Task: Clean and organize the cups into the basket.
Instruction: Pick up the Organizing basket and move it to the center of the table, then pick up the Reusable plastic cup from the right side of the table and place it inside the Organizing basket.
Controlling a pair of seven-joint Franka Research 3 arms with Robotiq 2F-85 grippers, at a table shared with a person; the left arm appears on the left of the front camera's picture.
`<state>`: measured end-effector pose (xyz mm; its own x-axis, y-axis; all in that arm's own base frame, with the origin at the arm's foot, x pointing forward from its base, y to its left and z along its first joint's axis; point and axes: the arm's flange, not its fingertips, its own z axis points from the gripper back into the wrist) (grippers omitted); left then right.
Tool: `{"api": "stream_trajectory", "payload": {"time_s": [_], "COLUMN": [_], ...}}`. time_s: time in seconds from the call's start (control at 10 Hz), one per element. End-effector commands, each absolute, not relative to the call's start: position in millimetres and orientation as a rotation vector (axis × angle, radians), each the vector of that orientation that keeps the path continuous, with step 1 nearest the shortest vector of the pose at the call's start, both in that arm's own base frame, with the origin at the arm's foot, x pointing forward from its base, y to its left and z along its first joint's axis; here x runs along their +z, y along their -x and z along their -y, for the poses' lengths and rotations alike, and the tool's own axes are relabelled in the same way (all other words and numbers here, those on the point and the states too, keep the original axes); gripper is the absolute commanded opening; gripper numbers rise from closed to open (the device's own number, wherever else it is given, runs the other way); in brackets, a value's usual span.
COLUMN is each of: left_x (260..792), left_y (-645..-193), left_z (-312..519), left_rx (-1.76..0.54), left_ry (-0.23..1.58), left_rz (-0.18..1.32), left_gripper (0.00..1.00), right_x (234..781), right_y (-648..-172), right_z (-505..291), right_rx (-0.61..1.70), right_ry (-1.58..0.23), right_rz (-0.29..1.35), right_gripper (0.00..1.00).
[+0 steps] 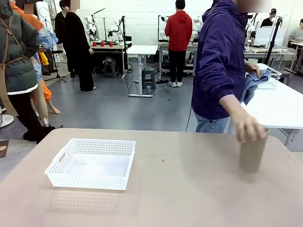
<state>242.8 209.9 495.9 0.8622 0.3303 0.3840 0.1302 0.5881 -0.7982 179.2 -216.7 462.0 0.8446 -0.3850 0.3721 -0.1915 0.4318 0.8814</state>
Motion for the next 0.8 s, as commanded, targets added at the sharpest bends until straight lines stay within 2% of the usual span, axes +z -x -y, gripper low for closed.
{"api": "stream_trajectory", "payload": {"time_s": [0.0,0.7], "left_x": [494.1,494.1], "left_y": [-244.2,-244.2], "left_z": [-211.2,-211.2], "left_rx": [0.118,0.118], "left_ry": [0.955,0.955], "left_rz": [0.548,0.548], "left_gripper": [1.00,1.00], "right_x": [462.1,462.1], "right_y": [-179.8,-179.8], "right_z": [218.3,218.3], "right_rx": [-0.113,-0.113], "right_ry": [-1.148,-1.148], "right_rz": [0.602,0.602], "right_gripper": [1.00,1.00]}}
